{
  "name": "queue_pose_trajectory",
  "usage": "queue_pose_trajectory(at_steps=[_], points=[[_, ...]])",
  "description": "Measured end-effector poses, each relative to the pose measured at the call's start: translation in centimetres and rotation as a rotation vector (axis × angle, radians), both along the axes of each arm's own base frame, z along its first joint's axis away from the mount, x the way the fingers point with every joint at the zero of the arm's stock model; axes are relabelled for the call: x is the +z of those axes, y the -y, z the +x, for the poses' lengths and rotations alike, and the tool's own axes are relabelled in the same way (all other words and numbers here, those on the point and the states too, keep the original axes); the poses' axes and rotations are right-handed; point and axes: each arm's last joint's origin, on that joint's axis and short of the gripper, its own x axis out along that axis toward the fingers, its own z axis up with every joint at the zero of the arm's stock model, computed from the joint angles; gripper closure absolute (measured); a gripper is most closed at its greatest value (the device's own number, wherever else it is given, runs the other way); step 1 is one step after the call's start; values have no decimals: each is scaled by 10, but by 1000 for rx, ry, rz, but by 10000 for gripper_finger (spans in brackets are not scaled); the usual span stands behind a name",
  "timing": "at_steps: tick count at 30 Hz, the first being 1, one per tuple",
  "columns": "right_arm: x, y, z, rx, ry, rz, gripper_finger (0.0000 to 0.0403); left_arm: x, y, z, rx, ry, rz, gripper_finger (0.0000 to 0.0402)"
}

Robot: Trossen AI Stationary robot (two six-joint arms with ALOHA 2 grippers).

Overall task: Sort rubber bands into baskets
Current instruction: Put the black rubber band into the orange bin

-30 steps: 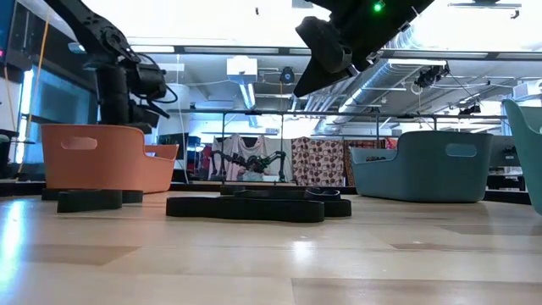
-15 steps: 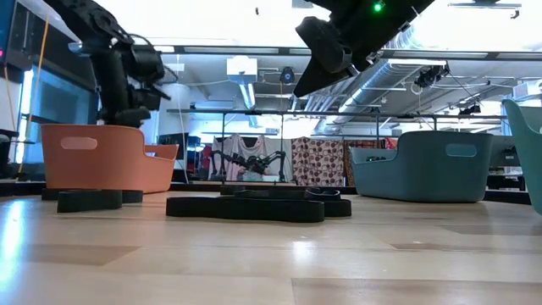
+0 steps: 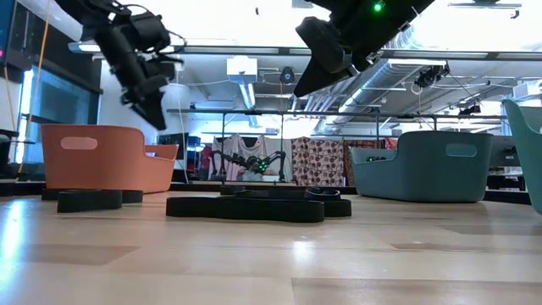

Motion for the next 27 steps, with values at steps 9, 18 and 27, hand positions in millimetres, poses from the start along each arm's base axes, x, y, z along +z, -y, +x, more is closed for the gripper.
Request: queue_pose_trajectory(at_steps=[9,18,27], points=[[0,0,0,11,-19,-16,394,-3,5,37,-142,139,35,337],[-1,0,0,21,-22,-1,394,-39,-11,65,-222,118,-47,373],[0,-1,0,24,-15,7,394,-62,-23,83,-221,136,-36,344]])
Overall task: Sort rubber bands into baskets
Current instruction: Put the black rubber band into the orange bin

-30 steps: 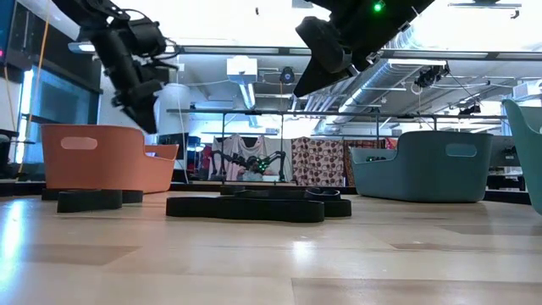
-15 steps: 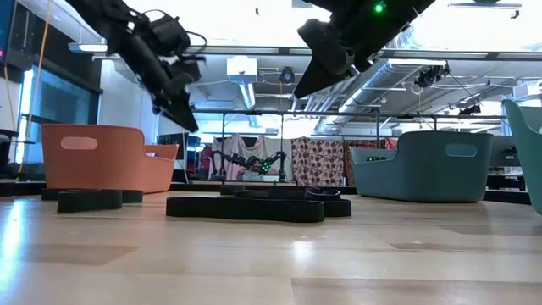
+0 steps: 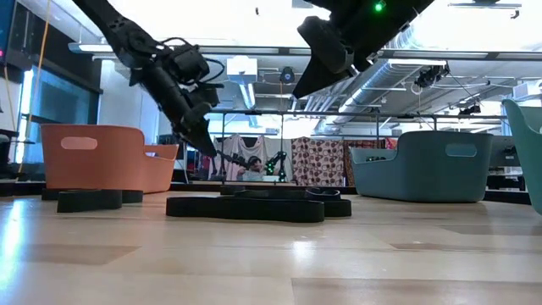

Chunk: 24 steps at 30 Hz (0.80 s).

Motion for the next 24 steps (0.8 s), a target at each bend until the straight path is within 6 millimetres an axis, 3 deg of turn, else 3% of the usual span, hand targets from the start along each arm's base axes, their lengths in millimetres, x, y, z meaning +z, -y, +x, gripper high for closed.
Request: queue_pose_trajectory(at_steps=[13,24], points=[[0,0,1,13,0,17,394,-24,-8,15,-25,-2,27,232],[0,-1,1,14,1,17,394,-39,-12,21,-38,-19,32,216]])
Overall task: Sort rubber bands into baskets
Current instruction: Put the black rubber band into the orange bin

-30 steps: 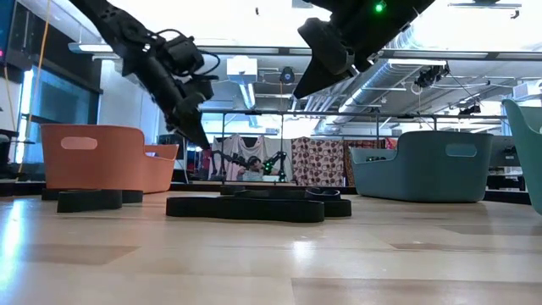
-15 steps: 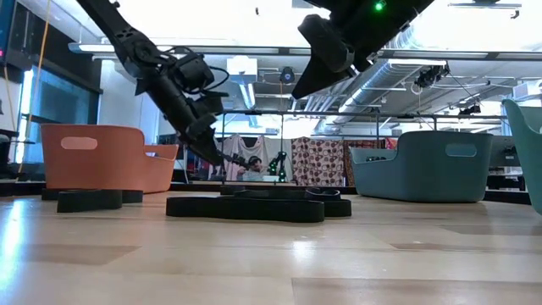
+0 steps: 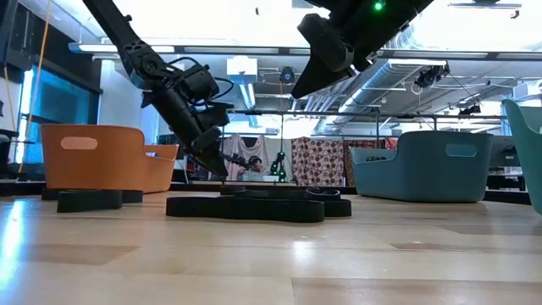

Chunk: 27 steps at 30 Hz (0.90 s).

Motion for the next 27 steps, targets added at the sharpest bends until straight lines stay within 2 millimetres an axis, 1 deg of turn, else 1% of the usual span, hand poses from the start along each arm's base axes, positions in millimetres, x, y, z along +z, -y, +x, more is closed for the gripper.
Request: queue_pose_trajectory(at_steps=[4,7,11,19,21,23,27], points=[[0,0,0,-2,2,3,394,-3,-4,6,-2,-7,-2,216],[0,0,0,0,0,0,394,-2,-9,13,-10,-13,13,216],[0,0,0,-2,2,3,394,-5,-15,21,-12,-55,-1,216],[0,0,0,-2,2,2,394,-18,-16,26,-40,-128,-22,217],[0,0,0,-2,2,2,394,-19,-16,25,-33,-139,-16,226],[0,0,0,-2,2,2,394,-20,-17,25,-21,-150,-4,242],[0,0,0,-3,2,2,394,-19,-18,26,-43,-149,24,299]])
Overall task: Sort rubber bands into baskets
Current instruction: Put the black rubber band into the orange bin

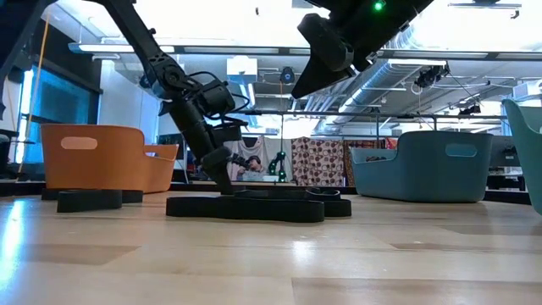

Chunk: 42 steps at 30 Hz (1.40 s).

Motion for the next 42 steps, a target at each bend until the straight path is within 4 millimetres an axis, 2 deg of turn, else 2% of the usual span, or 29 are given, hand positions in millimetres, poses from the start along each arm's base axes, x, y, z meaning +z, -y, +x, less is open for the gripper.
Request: queue_pose_trajectory(at_steps=[4,6,11,18,23,28,35,42], points=[[0,0,0,0,0,0,394,0,0,0,-28,-14,18,371],[0,0,0,0,0,0,394,1,0,0,-34,-16,22,393],[0,0,0,0,0,0,394,18,7,-2,-47,-1,41,396],[0,0,0,-2,-2,1,394,67,27,-15,-57,23,80,399],[0,0,0,-2,0,1,394,104,45,-40,-31,24,88,400],[0,0,0,-2,2,2,394,127,62,-73,16,-59,54,401],[-4,0,1,-1,-9,-3,394,140,77,-116,138,-241,27,401],[-6,-1,2,-5,-8,2,394,138,63,-140,252,-305,-15,401]])
